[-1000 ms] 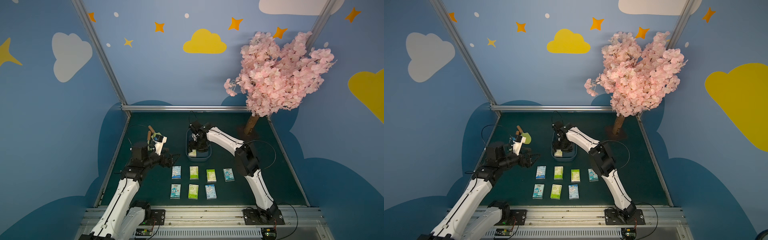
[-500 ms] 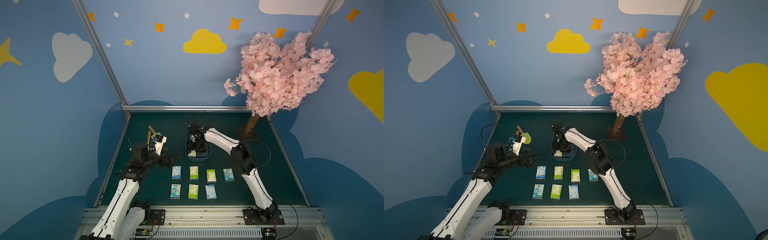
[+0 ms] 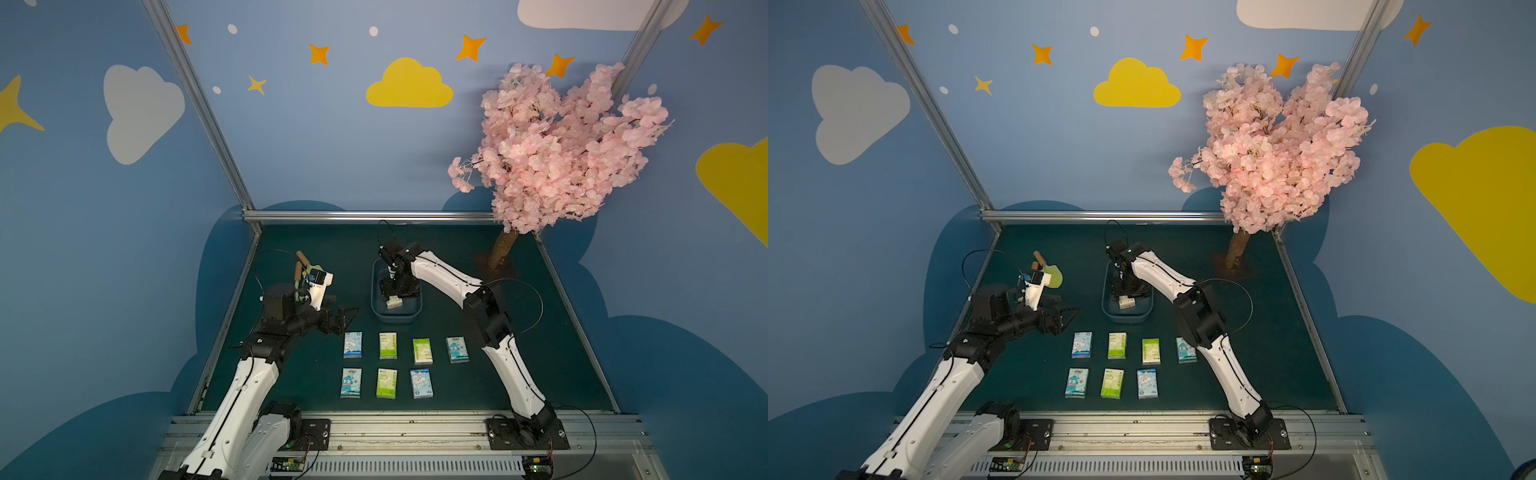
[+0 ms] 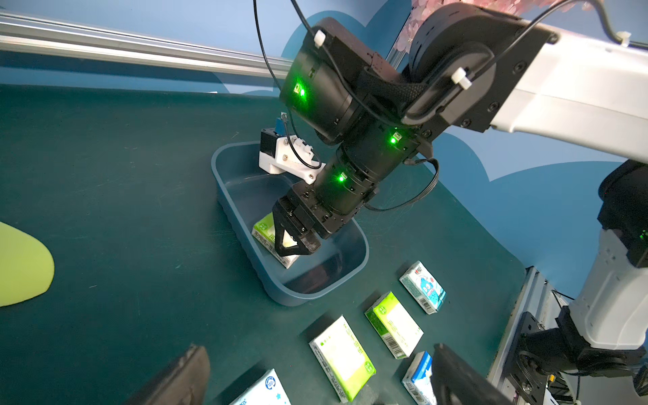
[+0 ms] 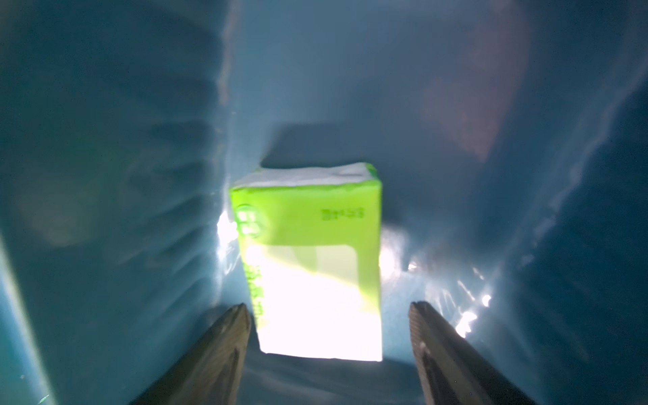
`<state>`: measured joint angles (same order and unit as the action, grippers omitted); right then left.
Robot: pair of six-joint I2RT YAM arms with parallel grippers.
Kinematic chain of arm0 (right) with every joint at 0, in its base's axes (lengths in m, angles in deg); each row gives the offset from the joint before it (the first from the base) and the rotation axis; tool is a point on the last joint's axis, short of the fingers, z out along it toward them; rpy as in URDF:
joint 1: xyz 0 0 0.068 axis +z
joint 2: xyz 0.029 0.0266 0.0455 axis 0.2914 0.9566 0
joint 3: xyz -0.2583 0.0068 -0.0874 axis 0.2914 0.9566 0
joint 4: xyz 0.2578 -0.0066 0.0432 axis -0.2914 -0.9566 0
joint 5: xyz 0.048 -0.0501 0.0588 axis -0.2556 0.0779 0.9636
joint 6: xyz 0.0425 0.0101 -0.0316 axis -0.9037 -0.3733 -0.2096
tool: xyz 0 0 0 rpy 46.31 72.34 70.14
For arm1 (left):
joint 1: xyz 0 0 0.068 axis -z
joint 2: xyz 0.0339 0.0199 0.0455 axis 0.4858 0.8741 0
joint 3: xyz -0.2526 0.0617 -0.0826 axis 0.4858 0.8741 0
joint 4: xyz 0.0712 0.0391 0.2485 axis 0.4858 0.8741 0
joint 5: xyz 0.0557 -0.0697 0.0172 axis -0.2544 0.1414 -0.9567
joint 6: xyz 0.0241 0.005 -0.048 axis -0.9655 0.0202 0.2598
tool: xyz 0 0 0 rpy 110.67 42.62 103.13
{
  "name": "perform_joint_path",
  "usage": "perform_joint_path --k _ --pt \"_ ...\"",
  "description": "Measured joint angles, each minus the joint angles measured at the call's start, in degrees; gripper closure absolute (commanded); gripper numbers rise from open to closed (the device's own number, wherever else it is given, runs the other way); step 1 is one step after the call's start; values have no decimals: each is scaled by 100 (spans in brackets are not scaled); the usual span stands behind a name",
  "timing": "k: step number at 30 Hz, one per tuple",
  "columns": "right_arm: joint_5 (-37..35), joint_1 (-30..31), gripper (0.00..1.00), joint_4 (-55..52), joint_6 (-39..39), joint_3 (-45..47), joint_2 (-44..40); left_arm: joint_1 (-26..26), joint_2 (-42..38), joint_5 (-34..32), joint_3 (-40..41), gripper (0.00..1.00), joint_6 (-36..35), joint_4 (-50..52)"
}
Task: Take the pocket tissues out of the storage box
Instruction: Pick up the pocket tissues from the storage box.
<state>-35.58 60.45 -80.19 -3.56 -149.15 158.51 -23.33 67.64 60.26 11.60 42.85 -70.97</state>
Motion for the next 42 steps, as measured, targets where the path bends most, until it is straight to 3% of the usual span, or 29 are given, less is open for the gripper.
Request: perform_joint_path --k 9,15,19,24,32,42 --pt "83 22 25 -4 208 -264 348 0 0 -74 0 0 17 2" --pt "0 20 46 -57 264 -289 365 0 0 -116 0 0 42 2" --pt "-17 20 53 -74 262 -289 358 0 0 -131 2 0 66 2" --pt "-85 20 54 -98 275 -146 151 0 0 -131 2 0 118 -2" --pt "-221 20 54 -129 275 568 -986 0 -2 -131 2 0 197 -44" --pt "-380 92 54 -120 111 2444 -3084 0 -118 -201 157 0 352 -216"
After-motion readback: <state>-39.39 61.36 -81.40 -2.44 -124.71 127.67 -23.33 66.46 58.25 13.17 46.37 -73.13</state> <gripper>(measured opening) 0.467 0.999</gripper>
